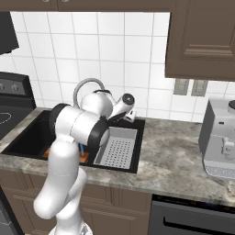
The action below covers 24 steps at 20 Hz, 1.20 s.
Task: Turn on the sink faucet with hot water and rinse the cutting board for ten seconds, then turn off the faucet. Push the cutting board to reach the water if necessary.
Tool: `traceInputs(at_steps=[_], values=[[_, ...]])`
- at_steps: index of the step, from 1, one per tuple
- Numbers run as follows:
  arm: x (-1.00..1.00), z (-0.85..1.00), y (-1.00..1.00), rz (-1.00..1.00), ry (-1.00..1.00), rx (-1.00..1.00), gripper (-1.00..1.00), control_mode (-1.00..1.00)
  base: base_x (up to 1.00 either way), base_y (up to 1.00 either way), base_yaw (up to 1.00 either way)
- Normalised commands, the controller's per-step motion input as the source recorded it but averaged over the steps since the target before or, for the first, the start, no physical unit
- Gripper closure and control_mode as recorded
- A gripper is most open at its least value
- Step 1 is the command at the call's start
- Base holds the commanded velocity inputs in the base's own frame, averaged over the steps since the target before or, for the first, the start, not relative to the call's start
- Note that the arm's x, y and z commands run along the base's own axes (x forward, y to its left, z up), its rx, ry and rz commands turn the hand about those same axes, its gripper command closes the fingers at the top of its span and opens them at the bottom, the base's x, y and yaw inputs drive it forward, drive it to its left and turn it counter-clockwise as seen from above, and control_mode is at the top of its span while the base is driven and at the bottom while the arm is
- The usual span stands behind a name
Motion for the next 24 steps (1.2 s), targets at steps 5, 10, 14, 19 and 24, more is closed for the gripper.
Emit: traceInputs(at_steps=[5, 10, 14, 19, 24], values=[[-0.09, 0.0, 0.0, 0.08, 0.0, 0.0, -1.0, -1.0, 0.0, 0.0, 0.0], [-0.02, 0.0, 0.0, 0.0, 0.0, 0.0, -1.0, -1.0, 0.0, 0.0, 0.0], [0.0, 0.0, 0.0, 0.0, 0.0, 0.0, -1.0, -1.0, 0.0, 0.0, 0.0], [0.0, 0.0, 0.0, 0.0, 0.0, 0.0, -1.0, -1.0, 0.0, 0.0, 0.0], [0.05, 0.0, 0.01, 0.0, 0.0, 0.0, -1.0, -1.0, 0.0, 0.0, 0.0]])
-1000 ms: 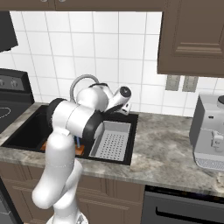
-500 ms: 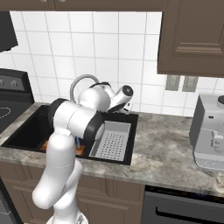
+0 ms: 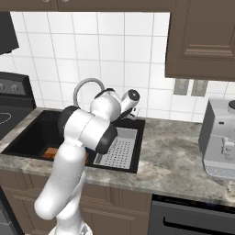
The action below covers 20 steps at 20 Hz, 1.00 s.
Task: Turn on the sink faucet with hot water and rinse the cutting board for ten seconds, then turn off the faucet. Push the cutting board to reach the water if necessary.
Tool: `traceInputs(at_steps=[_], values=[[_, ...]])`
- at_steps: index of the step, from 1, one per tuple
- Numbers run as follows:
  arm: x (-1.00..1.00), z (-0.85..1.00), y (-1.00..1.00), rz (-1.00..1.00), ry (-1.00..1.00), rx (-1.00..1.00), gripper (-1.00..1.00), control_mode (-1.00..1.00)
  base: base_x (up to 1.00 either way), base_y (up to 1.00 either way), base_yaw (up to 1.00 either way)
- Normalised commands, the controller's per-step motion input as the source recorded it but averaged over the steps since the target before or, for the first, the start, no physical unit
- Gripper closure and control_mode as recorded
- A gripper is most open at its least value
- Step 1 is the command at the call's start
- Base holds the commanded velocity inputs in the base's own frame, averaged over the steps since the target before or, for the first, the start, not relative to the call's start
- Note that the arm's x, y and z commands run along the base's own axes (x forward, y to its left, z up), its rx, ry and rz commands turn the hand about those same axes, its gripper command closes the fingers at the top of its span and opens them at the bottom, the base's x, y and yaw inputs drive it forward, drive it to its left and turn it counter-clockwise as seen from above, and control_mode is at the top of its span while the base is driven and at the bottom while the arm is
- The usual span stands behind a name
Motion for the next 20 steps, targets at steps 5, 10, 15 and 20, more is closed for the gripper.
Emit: traceInputs(at_steps=[5, 10, 15, 20], values=[[0.15, 0.0, 0.01, 0.0, 0.0, 0.0, -1.0, -1.0, 0.0, 0.0, 0.0], [0.18, 0.0, 0.0, 0.0, 0.0, 0.0, -1.0, -1.0, 0.0, 0.0, 0.0], [0.18, 0.0, 0.0, 0.0, 0.0, 0.0, -1.0, -1.0, 0.0, 0.0, 0.0], [0.21, 0.0, 0.0, 0.0, 0.0, 0.0, -1.0, -1.0, 0.0, 0.0, 0.0]])
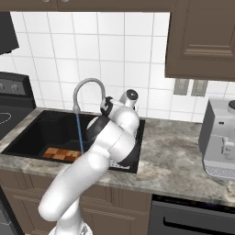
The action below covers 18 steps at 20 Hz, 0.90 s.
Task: Turn on the sink faucet with hot water and rinse the cutting board for ten seconds, then turn off the faucet. Push the cutting board to reach the water if necessary.
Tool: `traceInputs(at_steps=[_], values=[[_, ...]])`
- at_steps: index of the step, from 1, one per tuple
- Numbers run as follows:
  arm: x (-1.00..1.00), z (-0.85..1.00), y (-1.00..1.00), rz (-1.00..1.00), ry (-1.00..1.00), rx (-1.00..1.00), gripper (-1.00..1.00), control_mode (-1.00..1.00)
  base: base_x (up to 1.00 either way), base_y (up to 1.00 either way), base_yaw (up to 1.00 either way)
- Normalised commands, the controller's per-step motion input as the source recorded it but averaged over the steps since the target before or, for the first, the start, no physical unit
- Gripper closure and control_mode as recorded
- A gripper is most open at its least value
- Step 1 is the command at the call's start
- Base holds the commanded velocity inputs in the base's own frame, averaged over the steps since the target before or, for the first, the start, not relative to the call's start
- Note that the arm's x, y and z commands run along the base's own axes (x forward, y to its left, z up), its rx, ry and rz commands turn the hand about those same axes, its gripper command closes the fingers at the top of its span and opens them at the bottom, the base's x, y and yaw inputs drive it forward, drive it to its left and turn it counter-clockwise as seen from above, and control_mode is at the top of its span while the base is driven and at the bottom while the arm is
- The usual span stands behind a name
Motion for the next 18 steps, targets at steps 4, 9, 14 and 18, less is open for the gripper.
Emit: traceInputs(at_steps=[4, 9, 14, 18], values=[[0.08, 0.0, 0.0, 0.0, 0.0, 0.0, -1.0, -1.0, 0.0, 0.0, 0.0], [0.0, 0.0, 0.0, 0.0, 0.0, 0.0, -1.0, -1.0, 0.0, 0.0, 0.0], [0.0, 0.0, 0.0, 0.0, 0.0, 0.0, -1.0, -1.0, 0.0, 0.0, 0.0], [0.0, 0.0, 0.0, 0.0, 0.0, 0.0, -1.0, -1.0, 0.0, 0.0, 0.0]])
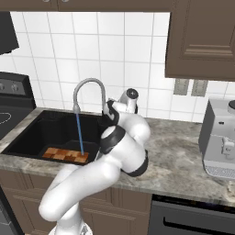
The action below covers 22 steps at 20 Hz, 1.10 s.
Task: Turn on the sink faucet with hot water and rinse the cutting board for ten seconds, then turn off the faucet. Push the cutting board to reach the water if necessary.
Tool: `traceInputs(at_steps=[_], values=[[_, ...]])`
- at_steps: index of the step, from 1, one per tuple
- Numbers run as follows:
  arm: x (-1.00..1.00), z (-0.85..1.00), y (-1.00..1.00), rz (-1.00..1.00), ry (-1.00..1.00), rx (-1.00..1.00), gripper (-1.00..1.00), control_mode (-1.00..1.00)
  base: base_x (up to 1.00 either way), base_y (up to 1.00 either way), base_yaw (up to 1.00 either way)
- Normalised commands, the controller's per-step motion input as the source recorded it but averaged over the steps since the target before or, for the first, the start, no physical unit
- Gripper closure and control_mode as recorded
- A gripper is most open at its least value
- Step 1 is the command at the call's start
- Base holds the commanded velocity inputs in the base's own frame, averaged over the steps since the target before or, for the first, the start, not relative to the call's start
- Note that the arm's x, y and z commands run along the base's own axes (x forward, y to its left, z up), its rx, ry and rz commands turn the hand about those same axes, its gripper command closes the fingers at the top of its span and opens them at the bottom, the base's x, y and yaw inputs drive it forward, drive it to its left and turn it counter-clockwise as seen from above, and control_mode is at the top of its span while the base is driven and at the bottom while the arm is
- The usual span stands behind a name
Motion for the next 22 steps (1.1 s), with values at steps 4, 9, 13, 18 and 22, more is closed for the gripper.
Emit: traceInputs(at_steps=[4, 9, 13, 18, 22], values=[[0.0, 0.0, 0.0, 0.0, 0.0, 0.0, -1.0, -1.0, 0.0, 0.0, 0.0], [0.0, 0.0, 0.0, 0.0, 0.0, 0.0, -1.0, -1.0, 0.0, 0.0, 0.0], [0.0, 0.0, 0.0, 0.0, 0.0, 0.0, -1.0, -1.0, 0.0, 0.0, 0.0], [0.0, 0.0, 0.0, 0.0, 0.0, 0.0, -1.0, -1.0, 0.0, 0.0, 0.0], [0.0, 0.0, 0.0, 0.0, 0.0, 0.0, -1.0, -1.0, 0.0, 0.0, 0.0]])
